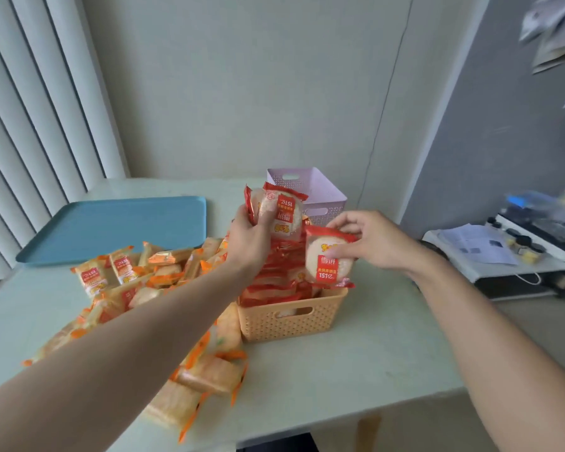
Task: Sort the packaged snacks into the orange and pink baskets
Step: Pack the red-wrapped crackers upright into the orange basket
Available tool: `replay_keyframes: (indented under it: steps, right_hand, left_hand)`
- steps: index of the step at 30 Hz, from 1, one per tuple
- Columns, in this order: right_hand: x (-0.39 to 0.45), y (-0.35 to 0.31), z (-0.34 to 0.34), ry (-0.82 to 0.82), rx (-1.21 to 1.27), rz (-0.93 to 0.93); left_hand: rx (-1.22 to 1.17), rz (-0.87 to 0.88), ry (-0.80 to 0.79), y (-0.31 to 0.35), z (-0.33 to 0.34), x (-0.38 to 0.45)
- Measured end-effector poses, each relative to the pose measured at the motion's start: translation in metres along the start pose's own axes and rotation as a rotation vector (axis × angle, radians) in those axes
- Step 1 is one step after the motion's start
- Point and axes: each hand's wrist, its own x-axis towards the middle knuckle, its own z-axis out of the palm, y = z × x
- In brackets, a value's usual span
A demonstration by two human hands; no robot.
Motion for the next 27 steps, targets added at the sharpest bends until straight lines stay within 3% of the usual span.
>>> replay_keyframes:
  steps: [3, 8, 16, 18, 21, 27]
  right_hand:
    - [0.006, 0.002, 0.022, 0.044, -0.138, -0.056]
    - [0.014, 0.003, 0.04, 0.01, -0.272, -0.107]
    - [0.02, 0.006, 0.052, -0.028, -0.207, -0.15]
    - [0.017, 0.013, 0.052, -0.006, -0.342, -0.153]
    - [0.016, 0.021, 0.045, 0.052, -0.752, -0.234]
    - [0.018, 0.011, 0.05, 0.069, -1.019, -0.204]
  left_hand:
    - [0.097, 0.039, -0.002, -0.002, 0.003, -0.001]
    - [-0.032, -0.029, -0.019, -0.003, -0.004, 0.009]
    - [0.015, -0.009, -0.065, -0.005, -0.007, 0.015]
    - [0.014, -0.011, -0.063, -0.007, -0.007, 0.014]
    - [-0.001, -0.017, -0.04, -0.011, -0.01, 0.017]
    - [-0.025, 0.016, -0.042, -0.013, -0.013, 0.015]
